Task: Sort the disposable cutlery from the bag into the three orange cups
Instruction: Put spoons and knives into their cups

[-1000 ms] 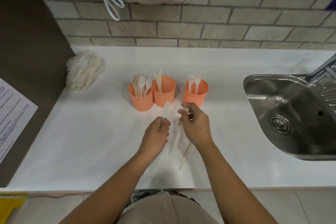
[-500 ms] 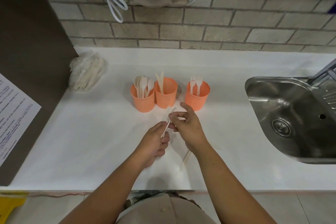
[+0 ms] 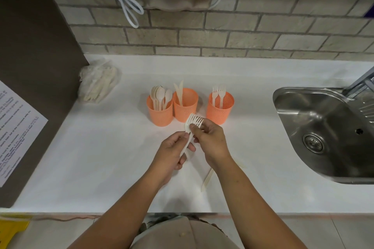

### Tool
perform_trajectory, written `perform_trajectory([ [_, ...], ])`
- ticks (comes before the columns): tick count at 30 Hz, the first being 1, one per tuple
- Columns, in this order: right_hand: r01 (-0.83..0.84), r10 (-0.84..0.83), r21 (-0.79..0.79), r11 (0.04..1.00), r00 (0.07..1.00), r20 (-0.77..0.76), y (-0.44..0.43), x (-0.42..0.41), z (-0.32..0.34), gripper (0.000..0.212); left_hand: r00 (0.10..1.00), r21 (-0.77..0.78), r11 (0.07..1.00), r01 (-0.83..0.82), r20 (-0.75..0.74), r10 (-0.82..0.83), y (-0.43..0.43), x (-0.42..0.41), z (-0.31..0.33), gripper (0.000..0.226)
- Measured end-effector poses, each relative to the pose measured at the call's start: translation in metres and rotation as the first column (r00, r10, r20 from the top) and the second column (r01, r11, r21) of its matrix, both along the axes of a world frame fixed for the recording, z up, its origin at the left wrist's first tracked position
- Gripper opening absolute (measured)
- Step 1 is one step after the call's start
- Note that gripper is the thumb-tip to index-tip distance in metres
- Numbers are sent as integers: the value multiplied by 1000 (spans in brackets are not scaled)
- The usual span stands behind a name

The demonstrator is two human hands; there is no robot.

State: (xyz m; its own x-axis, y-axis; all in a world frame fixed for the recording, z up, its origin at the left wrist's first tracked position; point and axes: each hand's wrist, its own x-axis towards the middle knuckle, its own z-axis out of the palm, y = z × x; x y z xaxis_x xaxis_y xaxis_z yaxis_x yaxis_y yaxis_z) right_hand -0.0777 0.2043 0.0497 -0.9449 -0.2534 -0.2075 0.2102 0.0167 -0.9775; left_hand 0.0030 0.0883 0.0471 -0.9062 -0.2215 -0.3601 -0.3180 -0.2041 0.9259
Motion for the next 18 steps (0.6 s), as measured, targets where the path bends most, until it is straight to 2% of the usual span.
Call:
perform_trajectory([
  [5,167,-168,-24,986,985,-44,0,-1,-4,12,1000,55,998,5,21,-7,-1,1,6,18],
  [10,167,-167,-8,986,981,-97,1,-2,-6,8,997,160,987,21,72,-33,-3,0,5,18],
  [14,181,-178,31,983,980,-94,2,-6,-7,7,993,111,991,77,79,-86,-4,1,6,26],
  [18,176,-173,32,984,981,-82,5,-10,-7,6,995,53,996,66,76,-70,-5,0,5,29],
])
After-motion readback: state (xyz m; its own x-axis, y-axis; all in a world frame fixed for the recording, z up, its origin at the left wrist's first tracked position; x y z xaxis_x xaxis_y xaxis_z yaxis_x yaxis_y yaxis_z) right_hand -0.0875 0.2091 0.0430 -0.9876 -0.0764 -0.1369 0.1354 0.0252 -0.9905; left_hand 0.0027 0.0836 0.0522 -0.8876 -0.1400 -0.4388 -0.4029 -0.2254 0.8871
